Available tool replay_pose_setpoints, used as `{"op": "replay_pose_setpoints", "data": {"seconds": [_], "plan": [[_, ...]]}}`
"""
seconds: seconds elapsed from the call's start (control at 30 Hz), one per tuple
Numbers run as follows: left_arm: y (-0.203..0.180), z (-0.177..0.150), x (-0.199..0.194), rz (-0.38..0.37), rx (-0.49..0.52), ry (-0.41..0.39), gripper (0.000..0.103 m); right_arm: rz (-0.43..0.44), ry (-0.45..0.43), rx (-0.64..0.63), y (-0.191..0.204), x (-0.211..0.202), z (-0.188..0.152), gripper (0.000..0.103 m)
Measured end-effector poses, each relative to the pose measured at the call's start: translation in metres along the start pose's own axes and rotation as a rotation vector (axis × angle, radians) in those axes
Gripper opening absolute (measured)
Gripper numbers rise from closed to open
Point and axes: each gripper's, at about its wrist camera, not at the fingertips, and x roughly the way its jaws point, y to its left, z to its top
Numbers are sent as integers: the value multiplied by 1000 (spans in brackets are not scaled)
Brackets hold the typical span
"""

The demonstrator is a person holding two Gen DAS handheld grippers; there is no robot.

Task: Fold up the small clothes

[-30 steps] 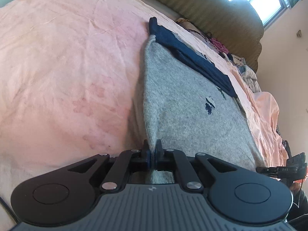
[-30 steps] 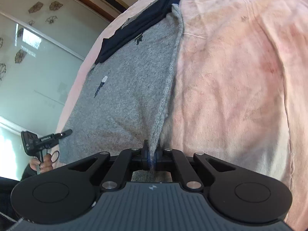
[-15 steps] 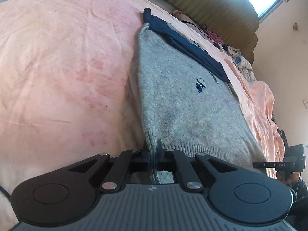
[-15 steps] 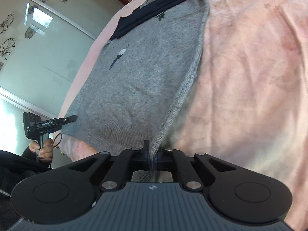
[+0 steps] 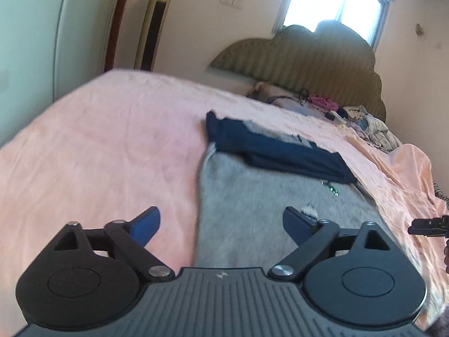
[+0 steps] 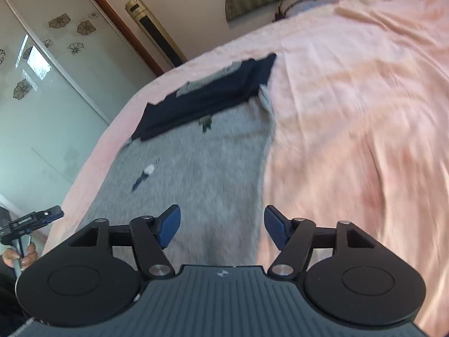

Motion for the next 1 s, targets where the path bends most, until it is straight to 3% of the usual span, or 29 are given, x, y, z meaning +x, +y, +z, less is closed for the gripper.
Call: {"op": "replay_pose_setpoints", "data": {"seconds": [0.03, 0.1, 0.17, 0.27, 0.3, 0.37, 0.4, 0.77, 1.0], "plan": [[-17, 1, 18, 19, 6, 3, 97, -29, -37, -22, 11, 16, 8, 88], [-50, 0, 66, 18, 1, 70, 96, -110, -98, -76, 33, 61, 20, 96], [-73, -5, 102, 29, 22, 125, 96, -163, -105, -103, 49, 106, 27, 96], [-94, -20, 136, 128, 115, 202, 98, -260, -59, -119, 64, 164, 32, 98], [-100, -26, 136, 164, 170, 179, 98, -322, -80, -170, 72, 174, 26, 103], [-102, -31, 131, 165, 199, 181, 98, -413, -63, -288, 86, 187, 15, 103], [-100, -32, 127, 159, 196, 189, 99, -433, -77, -335, 92, 186, 7, 103], [-104, -77, 58, 160, 230, 175, 103, -423, -65, -323, 95, 114, -60, 103], [-103, -75, 63, 147, 215, 164, 103, -408, -89, -326, 95, 111, -68, 103]]}}
